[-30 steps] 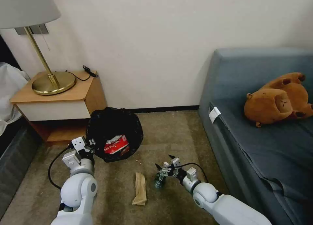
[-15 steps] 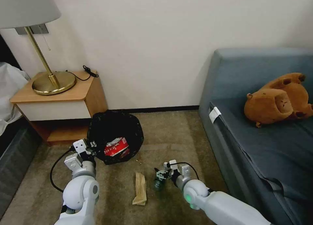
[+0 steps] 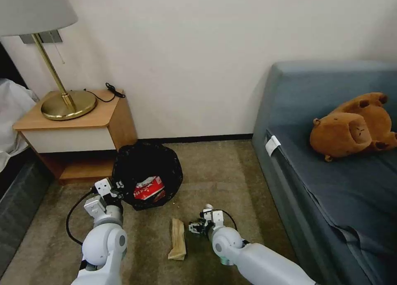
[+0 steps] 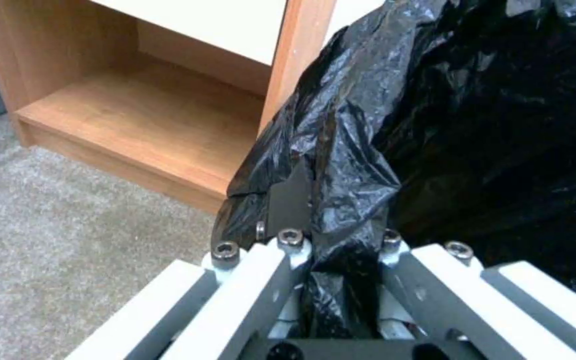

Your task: Pick up the trash bin, then pick up the garbage on the floor and place it into the trash bin.

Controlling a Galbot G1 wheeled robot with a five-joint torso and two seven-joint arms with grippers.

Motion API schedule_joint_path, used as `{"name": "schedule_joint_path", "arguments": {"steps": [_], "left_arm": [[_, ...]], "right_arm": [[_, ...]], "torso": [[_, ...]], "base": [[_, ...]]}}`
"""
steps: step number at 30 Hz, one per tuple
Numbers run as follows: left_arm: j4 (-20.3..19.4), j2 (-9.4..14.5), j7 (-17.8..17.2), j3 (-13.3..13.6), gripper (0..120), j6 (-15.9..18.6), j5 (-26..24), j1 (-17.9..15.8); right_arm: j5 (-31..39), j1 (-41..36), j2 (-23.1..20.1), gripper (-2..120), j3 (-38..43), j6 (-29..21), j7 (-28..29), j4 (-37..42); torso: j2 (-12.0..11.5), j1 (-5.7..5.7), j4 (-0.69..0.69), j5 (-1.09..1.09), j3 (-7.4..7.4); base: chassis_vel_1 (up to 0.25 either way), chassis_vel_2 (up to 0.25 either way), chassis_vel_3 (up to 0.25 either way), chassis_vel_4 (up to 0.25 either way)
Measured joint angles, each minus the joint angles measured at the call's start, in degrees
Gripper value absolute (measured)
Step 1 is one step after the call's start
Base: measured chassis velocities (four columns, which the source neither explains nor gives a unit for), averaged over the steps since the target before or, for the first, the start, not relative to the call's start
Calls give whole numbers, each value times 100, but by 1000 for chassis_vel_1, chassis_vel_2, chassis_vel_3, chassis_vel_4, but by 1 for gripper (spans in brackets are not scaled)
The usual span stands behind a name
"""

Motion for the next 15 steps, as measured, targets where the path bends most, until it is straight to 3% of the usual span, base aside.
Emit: {"name": "schedule_joint_path", "arguments": {"steps": [15], "left_arm": [[-47,-36,-4,10,3,2,87,68]], "right_arm": [[-548,143,207,100,-101,412,-427,-579]], "torso": [[0,0,0,1,0]], "base": [[0,0,0,0]]}}
